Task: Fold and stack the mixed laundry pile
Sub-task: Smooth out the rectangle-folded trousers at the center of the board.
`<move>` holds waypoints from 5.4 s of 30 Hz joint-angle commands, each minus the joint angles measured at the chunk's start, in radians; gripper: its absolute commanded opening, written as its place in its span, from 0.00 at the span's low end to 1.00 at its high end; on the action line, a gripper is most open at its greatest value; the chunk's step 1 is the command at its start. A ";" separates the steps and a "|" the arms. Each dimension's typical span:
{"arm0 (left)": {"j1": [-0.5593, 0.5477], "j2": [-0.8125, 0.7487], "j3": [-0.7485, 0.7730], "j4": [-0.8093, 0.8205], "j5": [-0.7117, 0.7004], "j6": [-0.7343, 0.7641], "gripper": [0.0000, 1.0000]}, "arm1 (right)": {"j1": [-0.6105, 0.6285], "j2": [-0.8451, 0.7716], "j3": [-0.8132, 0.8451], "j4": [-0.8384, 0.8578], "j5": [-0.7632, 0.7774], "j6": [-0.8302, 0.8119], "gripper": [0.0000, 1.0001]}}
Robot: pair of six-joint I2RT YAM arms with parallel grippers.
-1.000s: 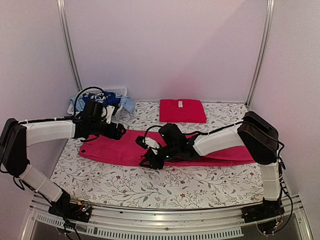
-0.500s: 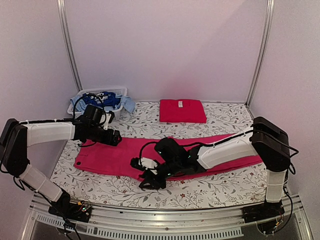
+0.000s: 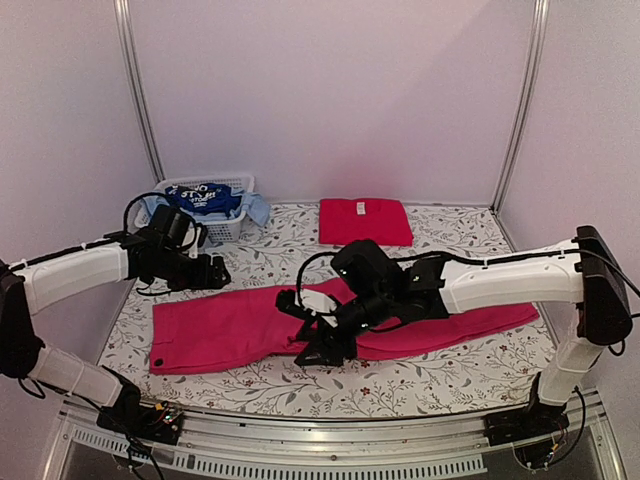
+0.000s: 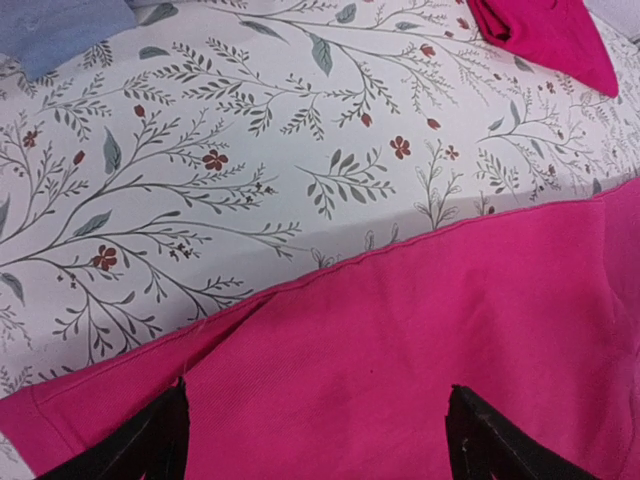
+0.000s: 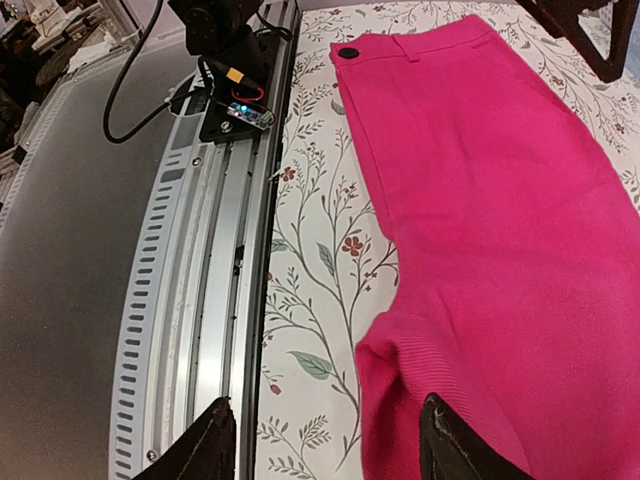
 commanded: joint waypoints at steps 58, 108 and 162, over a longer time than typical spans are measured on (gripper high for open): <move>0.003 0.208 0.275 0.121 0.172 0.219 0.78 | -1.257 -0.323 -0.294 -0.539 -0.149 0.469 0.53; 0.127 0.550 0.290 0.023 0.043 0.081 0.75 | -1.305 0.056 -0.063 -0.462 -0.022 0.518 0.39; -0.330 0.228 0.117 0.099 0.082 0.641 0.74 | -1.236 0.004 -0.051 -0.552 0.225 0.443 0.00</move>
